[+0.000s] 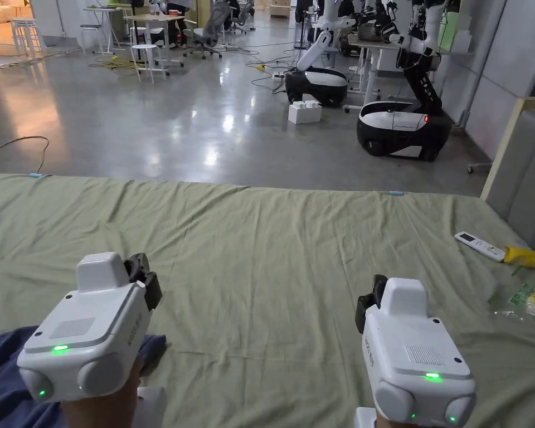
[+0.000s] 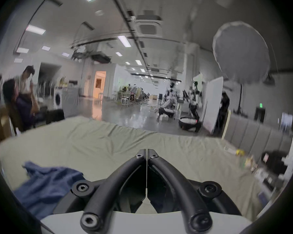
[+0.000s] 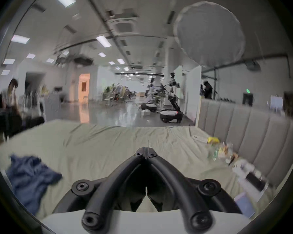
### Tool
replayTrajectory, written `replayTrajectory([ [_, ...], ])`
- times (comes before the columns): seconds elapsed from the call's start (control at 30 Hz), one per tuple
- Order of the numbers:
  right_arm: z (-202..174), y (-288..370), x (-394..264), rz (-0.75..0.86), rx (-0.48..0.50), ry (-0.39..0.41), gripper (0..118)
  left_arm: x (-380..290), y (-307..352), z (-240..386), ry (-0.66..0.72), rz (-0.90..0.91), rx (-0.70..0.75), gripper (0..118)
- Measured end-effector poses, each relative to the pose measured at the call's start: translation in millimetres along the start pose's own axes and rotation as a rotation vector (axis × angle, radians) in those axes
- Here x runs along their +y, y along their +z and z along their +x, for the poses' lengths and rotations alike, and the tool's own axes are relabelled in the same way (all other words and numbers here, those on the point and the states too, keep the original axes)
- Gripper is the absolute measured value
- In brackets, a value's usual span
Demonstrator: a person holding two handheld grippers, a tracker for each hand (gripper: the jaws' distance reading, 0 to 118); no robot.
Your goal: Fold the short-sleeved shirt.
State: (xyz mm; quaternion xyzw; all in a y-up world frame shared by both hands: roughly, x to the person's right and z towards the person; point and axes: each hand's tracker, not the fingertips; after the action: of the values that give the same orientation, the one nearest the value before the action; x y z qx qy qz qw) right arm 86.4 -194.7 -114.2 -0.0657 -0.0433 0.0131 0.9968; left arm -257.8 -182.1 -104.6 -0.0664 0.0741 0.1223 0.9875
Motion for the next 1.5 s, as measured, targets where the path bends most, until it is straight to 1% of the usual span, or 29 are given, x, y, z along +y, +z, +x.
replayTrajectory([
  [0.03, 0, 2, -3, -0.02, -0.013, -0.048, 1, -1, 0, 0, 0.02, -0.002, 0.01, 0],
  [0.07, 1, 4, -4, -0.024, -0.025, -0.07, 1, -2, -1, 1, -0.011, -0.004, 0.001, 0],
  [0.13, -3, 8, -1, -0.017, -0.032, 0.002, 1, -3, 2, 4, -0.033, -0.006, -0.002, 0],
  [0.17, -4, 11, 0, -0.008, -0.036, 0.026, 1, -4, 3, 4, -0.077, 0.004, -0.017, 0],
  [0.23, -7, 17, 8, 0.066, 0.005, 0.115, 1, -4, 6, 6, -0.167, 0.027, -0.035, 0],
  [0.27, -6, 17, 6, 0.034, 0.003, 0.087, 1, -5, 7, 7, -0.194, 0.022, -0.031, 0],
  [0.37, -9, 19, 10, 0.046, 0.005, 0.094, 1, -6, 9, 2, -0.175, -0.019, -0.034, 0],
  [0.43, -10, 18, 10, 0.033, 0.017, 0.074, 1, -6, 11, -1, -0.176, -0.033, -0.033, 0],
  [0.57, -13, 15, 2, 0.023, 0.038, 0.091, 1, -7, 17, -23, -0.153, -0.097, -0.004, 0],
  [0.6, -14, 16, -2, 0.013, 0.04, 0.096, 1, -10, 19, -33, -0.167, -0.122, 0.011, 0],
  [0.67, -17, 17, -10, 0.017, 0.043, 0.147, 1, -17, 19, -50, -0.198, -0.229, 0.057, 0],
  [0.7, -17, 17, -15, -0.004, 0.052, 0.142, 1, -20, 18, -61, -0.201, -0.278, 0.062, 0],
  [0.77, -19, 17, -23, -0.029, 0.064, 0.143, 1, -28, 16, -86, -0.161, -0.4, 0.08, 0],
  [0.83, -20, 17, -32, -0.04, 0.068, 0.144, 1, -33, 16, -108, -0.163, -0.471, 0.06, 0],
  [0.87, -20, 17, -35, -0.05, 0.071, 0.147, 1, -34, 17, -121, -0.185, -0.474, 0.071, 0],
  [0.93, -20, 15, -40, -0.073, 0.083, 0.145, 1, -40, 15, -146, -0.197, -0.549, 0.092, 1],
  [0.97, -21, 15, -43, -0.079, 0.081, 0.147, 1, -40, 19, -130, -0.184, -0.597, 0.114, 1],
  [1.03, -22, 13, -45, -0.086, 0.087, 0.158, 1, -42, 21, -132, -0.182, -0.661, 0.165, 1],
  [1.07, -22, 12, -47, -0.095, 0.09, 0.155, 1, -42, 22, -133, -0.19, -0.676, 0.177, 9],
  [1.1, -23, 11, -48, -0.095, 0.093, 0.159, 1, -46, 19, -155, -0.2, -0.713, 0.179, 23],
  [1.13, -24, 10, -49, -0.098, 0.098, 0.162, 1, -52, 18, -165, -0.206, -0.754, 0.197, 55],
  [1.17, -26, 9, -51, -0.1, 0.101, 0.164, 1, -58, 21, -159, -0.218, -0.795, 0.228, 74],
  [1.2, -27, 9, -52, -0.101, 0.105, 0.166, 1, -63, 24, -155, -0.197, -0.814, 0.242, 86],
  [1.23, -28, 8, -54, -0.102, 0.109, 0.167, 1, -80, 3, -196, -0.166, -0.82, 0.235, 96],
  [1.27, -30, 8, -55, -0.106, 0.114, 0.167, 1, -94, -13, -222, -0.142, -0.831, 0.238, 100],
  [1.37, -33, 7, -61, -0.119, 0.126, 0.164, 1, -117, -38, -234, -0.127, -0.84, 0.251, 100],
  [1.4, -34, 7, -63, -0.124, 0.131, 0.166, 1, -121, -19, -233, -0.123, -0.854, 0.282, 99],
  [1.47, -36, 7, -67, -0.131, 0.136, 0.174, 1, -143, -20, -228, -0.14, -0.904, 0.305, 90],
  [1.5, -36, 7, -68, -0.134, 0.138, 0.176, 1, -152, -20, -224, -0.152, -0.921, 0.318, 90],
])
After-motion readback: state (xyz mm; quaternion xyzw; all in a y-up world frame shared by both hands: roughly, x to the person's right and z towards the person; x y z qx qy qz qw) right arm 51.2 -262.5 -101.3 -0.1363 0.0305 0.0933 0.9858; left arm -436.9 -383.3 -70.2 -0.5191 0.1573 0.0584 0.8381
